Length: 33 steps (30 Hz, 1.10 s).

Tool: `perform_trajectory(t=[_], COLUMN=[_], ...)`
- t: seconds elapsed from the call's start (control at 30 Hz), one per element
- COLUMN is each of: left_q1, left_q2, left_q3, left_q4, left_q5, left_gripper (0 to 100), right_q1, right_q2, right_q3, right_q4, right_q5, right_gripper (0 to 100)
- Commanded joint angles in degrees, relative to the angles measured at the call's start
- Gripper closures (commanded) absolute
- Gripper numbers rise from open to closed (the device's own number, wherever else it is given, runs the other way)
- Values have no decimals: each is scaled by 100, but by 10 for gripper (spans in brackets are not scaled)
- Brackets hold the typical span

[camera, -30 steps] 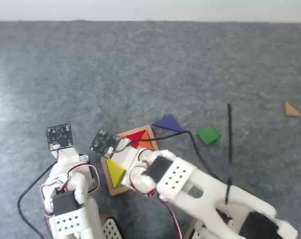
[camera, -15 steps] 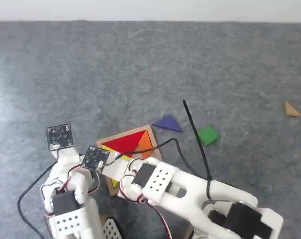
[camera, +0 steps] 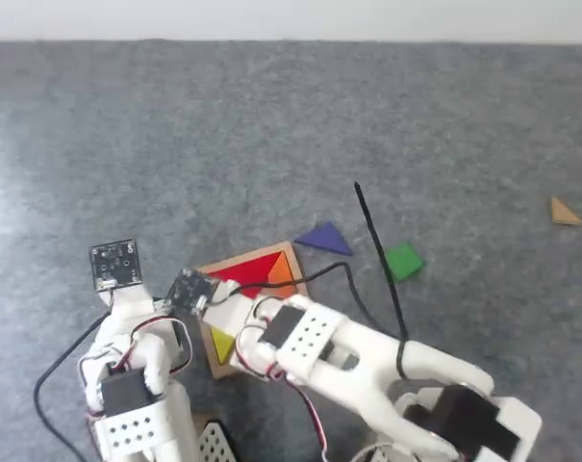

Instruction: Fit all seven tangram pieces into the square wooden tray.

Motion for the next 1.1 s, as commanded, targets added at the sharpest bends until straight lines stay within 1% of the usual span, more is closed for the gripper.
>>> perform_trajectory(t=[0.0,0.13,0.37,0.47,0.7,0.8,0.9,1.07], left_q1=[0,0,0,0,0,0,0,0], left_q2=[-105,-105,-105,-105,-105,-105,-105,-105], left_q3=[-40,-40,-40,-40,-40,-40,-40,-40], left_q4=[44,44,44,44,44,44,44,44], left_q5=[-26,-26,-26,-26,-26,-26,-26,-26], left_gripper=[987,987,987,987,987,987,987,987], right_q1=[110,145,629,708,954,910,804,286], right_q2=[259,646,602,602,593,435,-31,-435], right_q3=[-448,-642,-633,-651,-659,-695,-721,-712], right_q4=[-136,-110,-31,171,180,400,664,690], right_q5=[-70,-79,-70,-53,-26,9,-35,-114], right_gripper=[990,991,991,991,991,991,991,990])
